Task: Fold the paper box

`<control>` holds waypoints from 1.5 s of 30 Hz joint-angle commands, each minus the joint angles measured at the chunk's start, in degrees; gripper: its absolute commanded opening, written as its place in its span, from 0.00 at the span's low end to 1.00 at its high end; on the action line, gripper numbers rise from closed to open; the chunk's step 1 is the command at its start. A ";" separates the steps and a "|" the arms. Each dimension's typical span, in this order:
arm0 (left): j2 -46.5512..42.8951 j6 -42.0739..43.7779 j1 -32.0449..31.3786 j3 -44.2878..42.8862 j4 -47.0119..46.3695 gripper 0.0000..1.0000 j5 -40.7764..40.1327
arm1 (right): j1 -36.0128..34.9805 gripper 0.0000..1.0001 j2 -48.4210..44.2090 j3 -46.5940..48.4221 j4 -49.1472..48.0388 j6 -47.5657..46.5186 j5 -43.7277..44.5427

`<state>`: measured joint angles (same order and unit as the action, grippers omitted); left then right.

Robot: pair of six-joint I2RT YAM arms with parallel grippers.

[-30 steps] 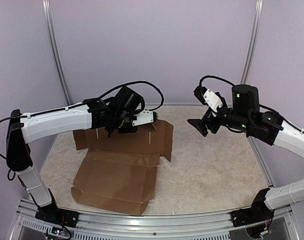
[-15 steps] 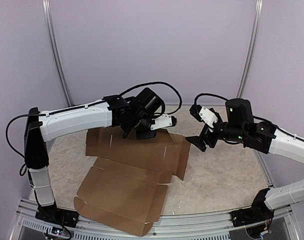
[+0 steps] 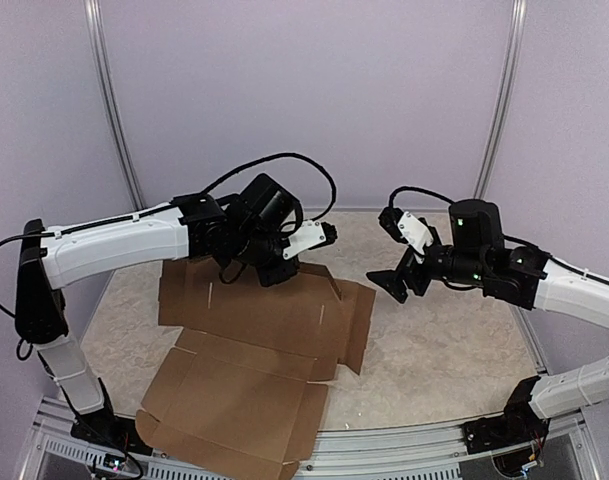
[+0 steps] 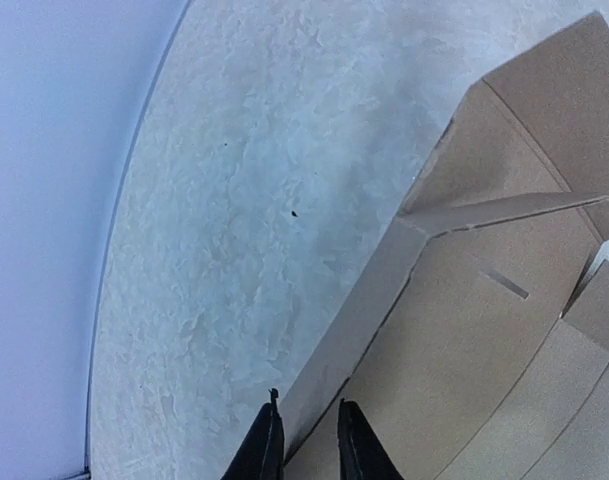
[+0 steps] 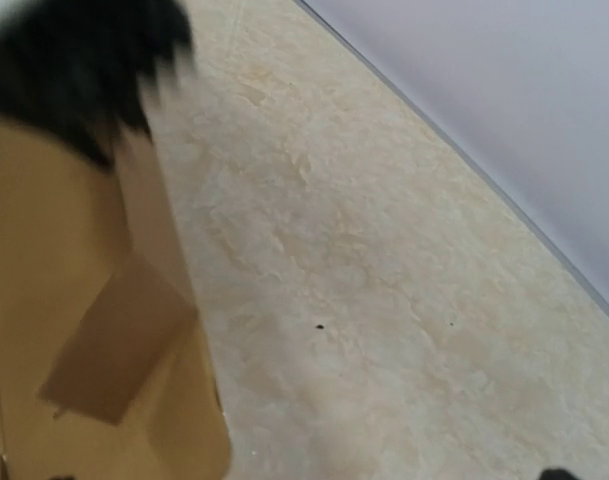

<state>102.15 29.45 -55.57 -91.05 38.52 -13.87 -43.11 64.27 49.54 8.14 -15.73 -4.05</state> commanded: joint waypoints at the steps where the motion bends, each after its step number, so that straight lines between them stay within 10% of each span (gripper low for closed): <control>1: -9.39 -5.89 1.14 5.04 -8.41 0.21 1.78 | -0.70 1.00 1.46 0.64 -0.93 1.28 -0.22; 14: -23.15 -18.77 3.87 13.77 -17.19 0.31 3.34 | -0.66 1.00 10.08 11.50 1.59 1.77 -1.27; 23: -35.97 -32.72 9.74 25.99 -20.76 0.47 5.70 | -0.21 1.00 34.58 39.23 20.26 5.08 0.69; 38: -48.51 -54.24 20.14 46.97 -20.67 0.76 8.40 | 7.32 0.90 70.88 81.89 43.61 7.38 -18.58; 45: -49.54 -55.17 21.88 49.39 -21.10 0.81 11.14 | 10.85 0.85 78.35 87.22 44.70 8.24 -26.54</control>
<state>53.30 -23.68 -34.61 -41.93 19.46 -5.87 -33.93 139.37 133.99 48.97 -8.95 -23.97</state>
